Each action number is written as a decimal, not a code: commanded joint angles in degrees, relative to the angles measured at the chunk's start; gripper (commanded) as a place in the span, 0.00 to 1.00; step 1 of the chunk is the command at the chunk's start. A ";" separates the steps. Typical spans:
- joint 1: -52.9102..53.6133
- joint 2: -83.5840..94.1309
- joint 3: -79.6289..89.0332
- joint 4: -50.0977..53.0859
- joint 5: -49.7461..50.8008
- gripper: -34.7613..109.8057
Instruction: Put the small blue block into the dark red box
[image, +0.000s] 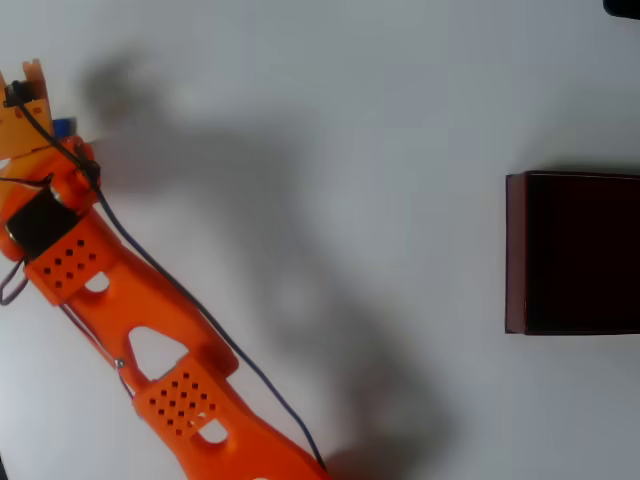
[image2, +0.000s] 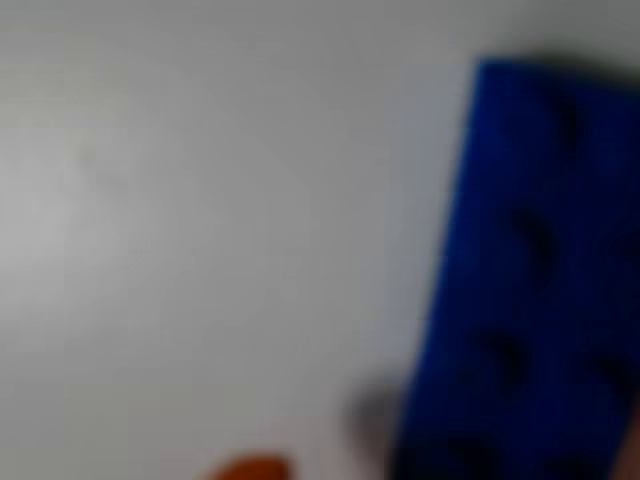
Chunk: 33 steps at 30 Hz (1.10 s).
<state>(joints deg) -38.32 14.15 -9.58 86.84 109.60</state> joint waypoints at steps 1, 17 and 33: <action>-0.09 1.49 -2.20 -0.44 0.88 0.37; -0.88 -2.20 -1.85 -5.19 3.08 0.36; -1.05 -4.75 -3.43 -6.94 2.72 0.24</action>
<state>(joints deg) -38.32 7.56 -11.95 76.82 112.68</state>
